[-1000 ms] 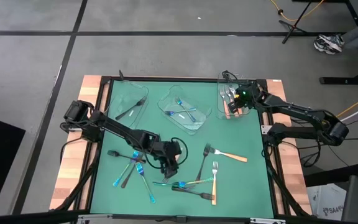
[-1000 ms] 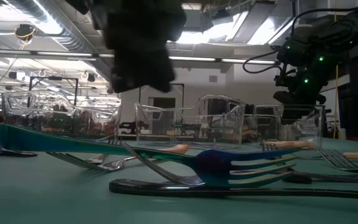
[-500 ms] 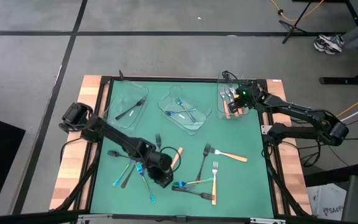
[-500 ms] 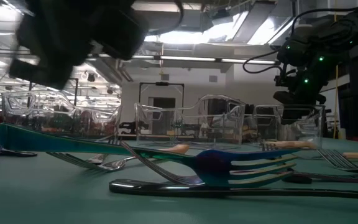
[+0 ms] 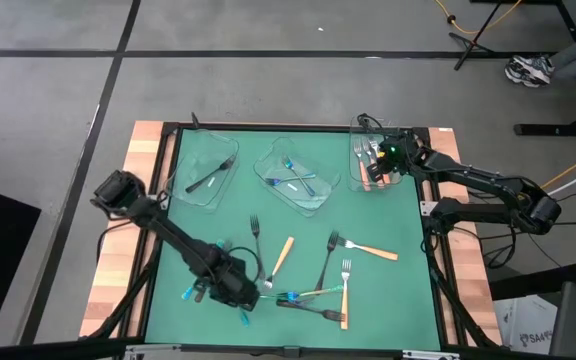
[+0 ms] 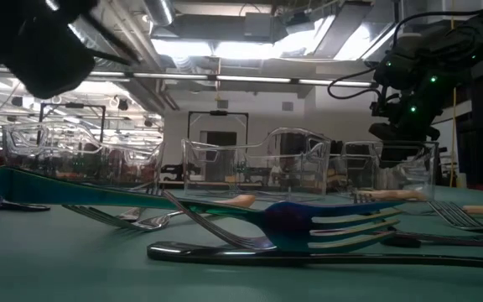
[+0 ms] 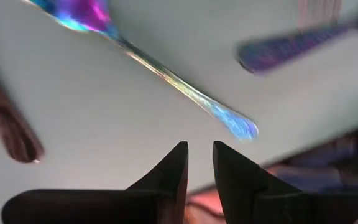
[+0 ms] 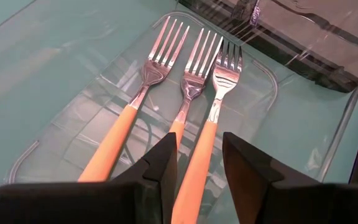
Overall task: Sort silverware by color (type)
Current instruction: Put the blue fork into the center transparent bin
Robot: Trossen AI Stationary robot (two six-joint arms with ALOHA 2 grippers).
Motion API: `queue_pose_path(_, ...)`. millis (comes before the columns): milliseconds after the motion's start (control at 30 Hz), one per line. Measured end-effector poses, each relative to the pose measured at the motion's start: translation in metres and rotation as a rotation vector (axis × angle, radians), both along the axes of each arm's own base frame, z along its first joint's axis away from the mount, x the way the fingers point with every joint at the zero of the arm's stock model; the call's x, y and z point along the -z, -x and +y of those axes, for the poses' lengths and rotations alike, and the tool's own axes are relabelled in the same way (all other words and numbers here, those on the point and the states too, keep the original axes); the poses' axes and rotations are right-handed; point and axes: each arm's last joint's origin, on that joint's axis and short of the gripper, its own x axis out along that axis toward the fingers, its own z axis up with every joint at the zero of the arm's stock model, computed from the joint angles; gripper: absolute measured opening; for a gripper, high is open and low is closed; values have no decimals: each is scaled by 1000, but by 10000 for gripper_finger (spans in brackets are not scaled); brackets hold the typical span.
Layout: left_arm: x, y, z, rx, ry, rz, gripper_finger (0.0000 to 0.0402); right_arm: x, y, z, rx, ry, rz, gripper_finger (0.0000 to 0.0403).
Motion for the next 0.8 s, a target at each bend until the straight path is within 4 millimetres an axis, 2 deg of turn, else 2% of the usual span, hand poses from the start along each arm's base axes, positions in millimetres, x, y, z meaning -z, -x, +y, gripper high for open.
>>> queue_pose_path(167, 3, 8, 0, -161, -133, 28, 69, 0, 0, 0, 0, 0, 0, 118)
queue_pose_path(500, 4, 10, 4, -302, -193, 42, 69, 0, 0, 0, 0, 0, 0, 118)
queue_pose_path(800, 21, 8, 2, -321, -217, 98, 69, 0, 0, 0, -1, -1, 0, 118)
